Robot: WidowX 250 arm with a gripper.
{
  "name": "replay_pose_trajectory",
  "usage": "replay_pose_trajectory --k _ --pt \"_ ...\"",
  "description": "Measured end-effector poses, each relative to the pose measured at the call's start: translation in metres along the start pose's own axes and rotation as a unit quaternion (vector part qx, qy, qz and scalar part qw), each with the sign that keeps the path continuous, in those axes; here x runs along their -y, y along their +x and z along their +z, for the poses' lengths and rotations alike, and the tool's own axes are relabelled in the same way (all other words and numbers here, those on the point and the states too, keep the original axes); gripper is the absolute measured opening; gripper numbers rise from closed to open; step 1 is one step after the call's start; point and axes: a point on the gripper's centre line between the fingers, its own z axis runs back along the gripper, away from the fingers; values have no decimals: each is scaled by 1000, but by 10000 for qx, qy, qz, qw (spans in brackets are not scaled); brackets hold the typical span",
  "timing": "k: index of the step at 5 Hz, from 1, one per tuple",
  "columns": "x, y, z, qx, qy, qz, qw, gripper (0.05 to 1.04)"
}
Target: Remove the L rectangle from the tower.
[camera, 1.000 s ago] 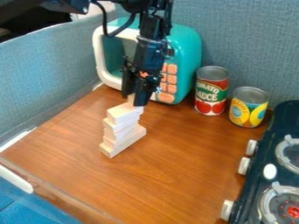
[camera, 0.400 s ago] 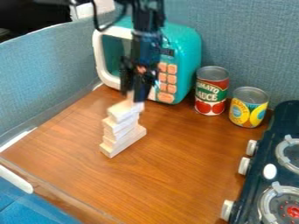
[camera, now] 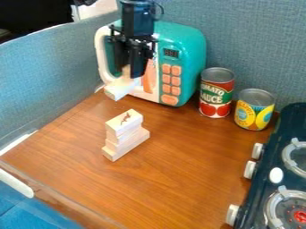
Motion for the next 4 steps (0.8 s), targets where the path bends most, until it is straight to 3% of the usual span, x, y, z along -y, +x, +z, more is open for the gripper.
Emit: replay_pose_trajectory --k 1,2,4 --pt "14 -4 7 -10 209 -121 9997 525" --pt "68 -10 3 -60 178 -976 9950 526" --pt "129 -48 -27 -580 103 -2081 9763 525"
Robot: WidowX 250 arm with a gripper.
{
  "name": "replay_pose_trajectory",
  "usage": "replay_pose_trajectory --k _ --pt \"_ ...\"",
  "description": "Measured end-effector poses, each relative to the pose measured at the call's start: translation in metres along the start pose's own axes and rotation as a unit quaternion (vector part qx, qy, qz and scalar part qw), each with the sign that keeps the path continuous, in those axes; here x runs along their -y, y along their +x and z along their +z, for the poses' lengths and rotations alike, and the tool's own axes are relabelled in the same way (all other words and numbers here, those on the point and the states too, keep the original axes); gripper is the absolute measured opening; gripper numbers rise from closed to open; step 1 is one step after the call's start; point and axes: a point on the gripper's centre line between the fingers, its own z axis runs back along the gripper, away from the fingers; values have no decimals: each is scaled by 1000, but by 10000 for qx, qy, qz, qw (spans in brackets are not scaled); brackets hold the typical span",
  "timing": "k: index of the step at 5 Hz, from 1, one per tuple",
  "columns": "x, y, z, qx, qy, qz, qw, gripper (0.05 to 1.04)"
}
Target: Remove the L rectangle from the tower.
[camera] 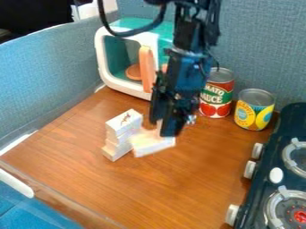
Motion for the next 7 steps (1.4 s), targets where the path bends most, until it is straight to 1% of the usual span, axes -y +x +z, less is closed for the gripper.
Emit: replay_pose_trajectory --k 1,2,3,4,5,6,7 --pt "-7 12 -29 -118 -1 53 9999 526" --pt "-25 16 -70 -419 -87 330 9985 525" --pt "-42 21 -87 -498 -124 571 9970 526" --pt "-43 22 -87 -467 -121 602 9970 525" --pt "-42 22 -87 -425 -199 620 9970 601" --pt "-37 17 -75 -239 -288 594 9975 902" --pt "-33 7 -18 565 -241 619 9962 1006"
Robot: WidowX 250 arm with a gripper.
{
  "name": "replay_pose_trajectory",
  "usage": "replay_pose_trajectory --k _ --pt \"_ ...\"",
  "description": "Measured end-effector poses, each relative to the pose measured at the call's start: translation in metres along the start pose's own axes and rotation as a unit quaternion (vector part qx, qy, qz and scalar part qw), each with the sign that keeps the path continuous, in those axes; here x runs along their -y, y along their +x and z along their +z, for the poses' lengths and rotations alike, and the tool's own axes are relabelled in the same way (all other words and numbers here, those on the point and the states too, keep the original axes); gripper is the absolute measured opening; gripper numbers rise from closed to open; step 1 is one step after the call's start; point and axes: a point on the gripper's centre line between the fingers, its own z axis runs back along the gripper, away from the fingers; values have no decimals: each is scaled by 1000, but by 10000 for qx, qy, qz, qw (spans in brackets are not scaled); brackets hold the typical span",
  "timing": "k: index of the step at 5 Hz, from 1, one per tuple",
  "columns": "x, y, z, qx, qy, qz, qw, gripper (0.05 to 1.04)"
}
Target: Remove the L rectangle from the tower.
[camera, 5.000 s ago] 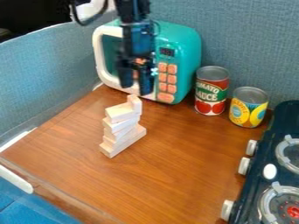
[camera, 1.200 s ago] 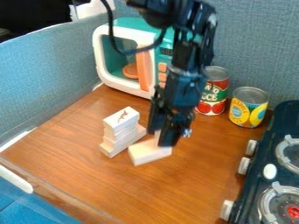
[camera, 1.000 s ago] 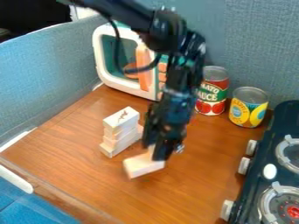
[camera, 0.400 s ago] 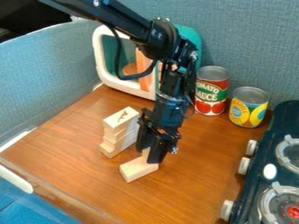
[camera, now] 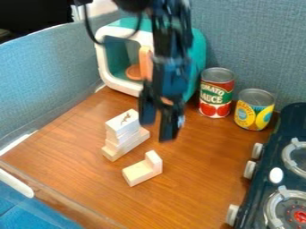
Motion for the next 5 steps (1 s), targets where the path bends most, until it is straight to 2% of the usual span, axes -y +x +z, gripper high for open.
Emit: replay_pose_trajectory --k 1,2,3,4,5 --pt "-2 -8 21 181 64 154 9997 1001" --pt "-6 -6 21 262 122 280 9992 1001" --pt "-14 -6 21 205 360 731 9965 1001" --pt "-26 -7 27 336 421 1862 9810 1001" --pt "-40 -16 29 460 -51 3051 9512 1001"
